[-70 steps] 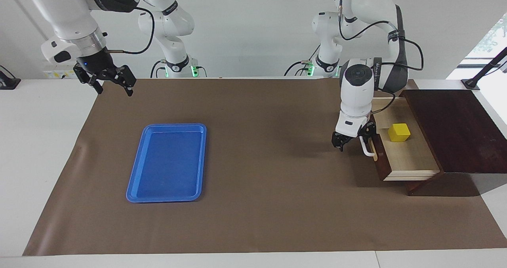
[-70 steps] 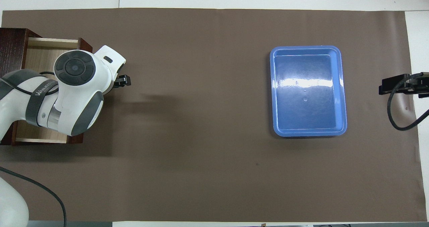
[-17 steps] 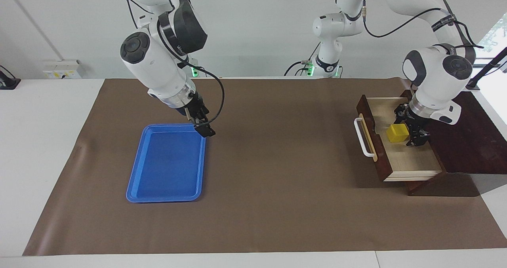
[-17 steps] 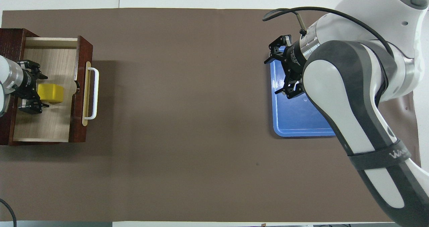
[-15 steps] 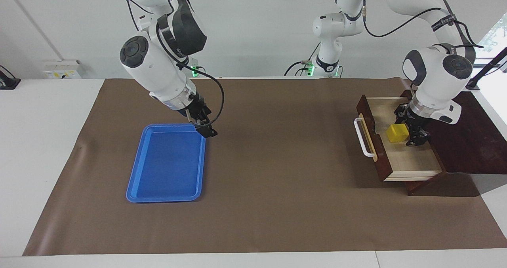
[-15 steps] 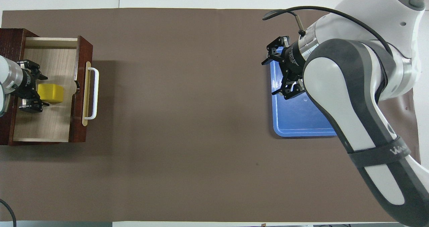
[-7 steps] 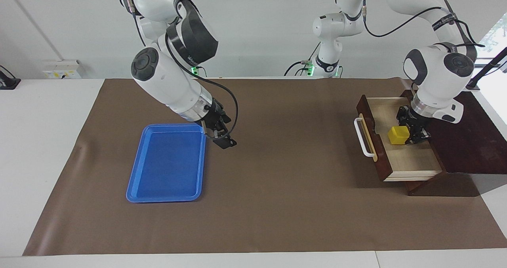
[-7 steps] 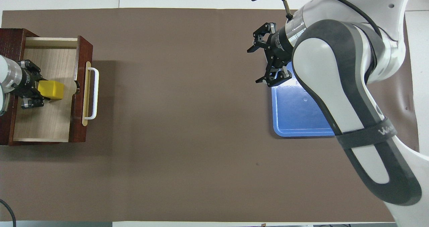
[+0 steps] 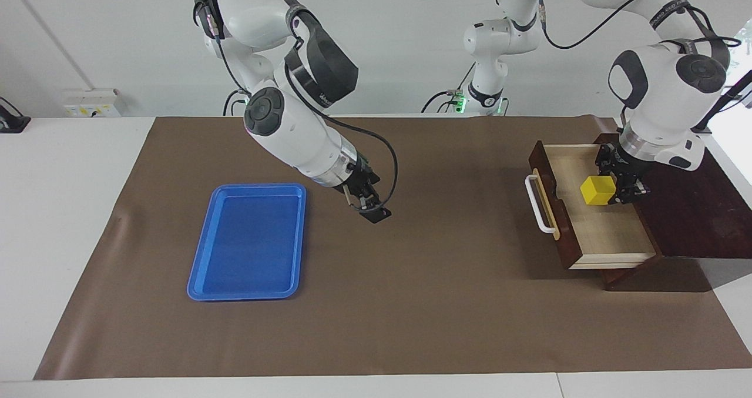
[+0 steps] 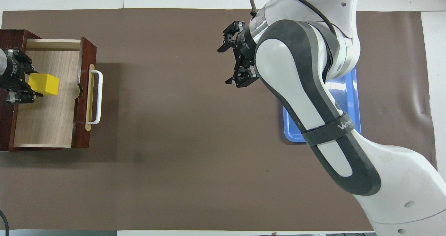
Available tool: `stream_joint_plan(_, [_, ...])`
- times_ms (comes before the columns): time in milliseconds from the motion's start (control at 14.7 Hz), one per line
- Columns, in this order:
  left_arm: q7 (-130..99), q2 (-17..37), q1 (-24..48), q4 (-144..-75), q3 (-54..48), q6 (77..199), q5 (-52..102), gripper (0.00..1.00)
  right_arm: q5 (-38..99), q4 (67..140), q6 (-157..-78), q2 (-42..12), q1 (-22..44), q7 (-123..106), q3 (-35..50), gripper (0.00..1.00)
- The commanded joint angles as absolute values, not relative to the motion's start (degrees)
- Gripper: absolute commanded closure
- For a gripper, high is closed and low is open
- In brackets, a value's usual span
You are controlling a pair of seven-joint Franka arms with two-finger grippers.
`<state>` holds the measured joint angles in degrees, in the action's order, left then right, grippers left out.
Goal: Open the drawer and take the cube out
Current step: 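Grasp the yellow cube with the left gripper while the right gripper advances, then lift the cube out with the left gripper while the right gripper approaches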
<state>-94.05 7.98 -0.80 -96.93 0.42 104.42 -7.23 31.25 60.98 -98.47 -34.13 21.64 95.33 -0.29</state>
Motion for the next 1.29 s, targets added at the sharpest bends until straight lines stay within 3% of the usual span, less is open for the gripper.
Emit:
stream_joint_plan(0, [-95.0,8.3,2.6,-91.3,0.8,97.8,-4.2,1.0,32.6,62.0,-101.4,-34.1,22.6,95.6,-0.4,0.07])
stream_joint_plan(204, [-100.4,9.7,7.5,-87.4,0.8,93.6,-2.5,1.0,37.2,64.9,-107.7,-33.5,22.9,98.2,-0.7,0.07])
stream_joint_plan(475, [-108.2,9.8,15.6,-87.7,0.8,94.7,-2.5,1.0,37.6,66.4,-113.3,-33.7,24.2,99.7,-0.6,0.07])
stream_joint_plan(1222, [-124.8,14.2,25.7,-88.2,0.8,101.9,-2.1,1.0,38.7,72.2,-116.9,-33.5,26.8,100.9,-0.6,0.08])
